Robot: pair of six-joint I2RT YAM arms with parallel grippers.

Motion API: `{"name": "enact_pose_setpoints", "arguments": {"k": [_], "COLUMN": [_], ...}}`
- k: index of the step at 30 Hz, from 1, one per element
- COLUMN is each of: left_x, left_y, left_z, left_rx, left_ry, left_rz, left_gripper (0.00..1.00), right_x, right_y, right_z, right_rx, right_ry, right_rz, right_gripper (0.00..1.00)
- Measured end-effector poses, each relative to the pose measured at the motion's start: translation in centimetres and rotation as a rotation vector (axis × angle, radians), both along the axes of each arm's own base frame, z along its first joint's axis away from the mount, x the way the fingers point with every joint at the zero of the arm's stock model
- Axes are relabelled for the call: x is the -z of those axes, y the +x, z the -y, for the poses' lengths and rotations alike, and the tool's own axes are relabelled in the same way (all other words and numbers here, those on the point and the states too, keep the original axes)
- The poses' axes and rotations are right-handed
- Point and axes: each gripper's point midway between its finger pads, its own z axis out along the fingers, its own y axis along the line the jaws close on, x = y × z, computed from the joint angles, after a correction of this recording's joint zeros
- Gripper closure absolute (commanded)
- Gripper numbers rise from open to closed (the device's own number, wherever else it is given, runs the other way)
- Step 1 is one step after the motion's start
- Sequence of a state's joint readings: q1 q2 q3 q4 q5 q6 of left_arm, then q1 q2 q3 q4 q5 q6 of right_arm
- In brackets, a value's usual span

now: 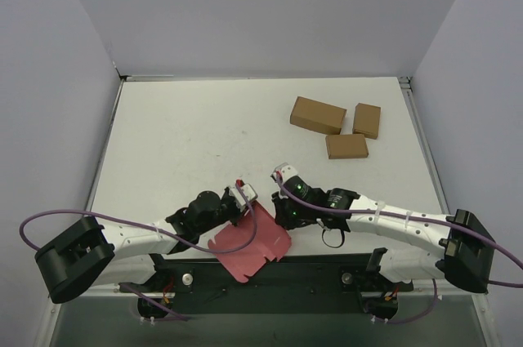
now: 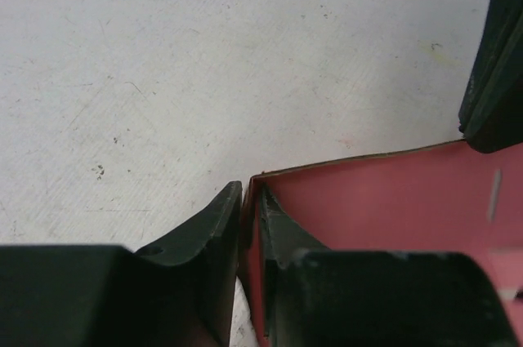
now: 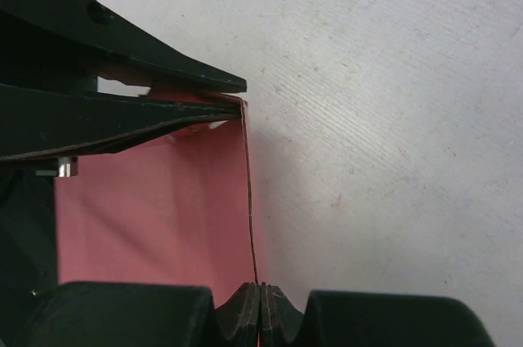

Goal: Fold the paper box

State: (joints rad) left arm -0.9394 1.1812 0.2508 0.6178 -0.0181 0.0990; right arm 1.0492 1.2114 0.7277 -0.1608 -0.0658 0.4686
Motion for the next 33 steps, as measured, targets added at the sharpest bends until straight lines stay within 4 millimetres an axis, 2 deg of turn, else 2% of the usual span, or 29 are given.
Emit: {"name": "enact_pose_setpoints", "arguments": {"k": [2, 5, 9, 11, 14, 15, 18, 21, 26, 33], "left_x": [-0.1, -0.2, -0.4, -0.3, 0.0, 0.0, 0.0, 0.0, -0.1, -0.1], "left_y": [-0.2, -0.3, -0.4, -0.5, -0.7, -0.7, -0.8, -0.8, -0.8, -0.8], "left_z": [0.2, 0.4, 0.6, 0.7, 0.8, 0.8, 0.8, 0.8, 0.9, 0.9], "left_rx": [0.009, 0.022, 0.031, 0.035, 0.044, 0.046, 0.049, 0.050, 0.050, 0.045], "left_ry": [-0.008, -0.017, -0.025, -0.026, -0.021, -0.023, -0.025, -0.026, -0.029, -0.040], "left_rz": [-0.006, -0.008, -0.006, -0.010, -0.020, -0.020, -0.023, -0.023, -0.022, -0.034], "left_gripper": [0.69, 0.70, 0.79, 0.87, 0.97, 0.99, 1.00, 1.00, 1.00, 1.00], "right_x": [0.5, 1.3, 1.4, 1.4, 1.4, 1.4, 1.2, 0.3, -0.5, 1.6], "right_y": [0.0, -0.1, -0.1, -0.1, -0.1, -0.1, 0.0, 0.3, 0.3, -0.1], "right_z": [0.4, 0.8, 1.0, 1.0, 1.0, 1.0, 1.2, 1.2, 1.2, 1.2], "right_rx": [0.006, 0.010, 0.013, 0.013, 0.017, 0.021, 0.041, 0.053, 0.040, 0.003], "right_ry": [-0.027, -0.062, -0.072, -0.073, -0.072, -0.071, -0.063, -0.035, -0.016, -0.109], "right_rz": [-0.005, -0.017, -0.016, -0.015, -0.017, -0.018, -0.021, -0.007, 0.020, 0.029], "right_gripper": [0.96, 0.96, 0.96, 0.96, 0.82, 0.72, 0.57, 0.51, 0.51, 0.56]}}
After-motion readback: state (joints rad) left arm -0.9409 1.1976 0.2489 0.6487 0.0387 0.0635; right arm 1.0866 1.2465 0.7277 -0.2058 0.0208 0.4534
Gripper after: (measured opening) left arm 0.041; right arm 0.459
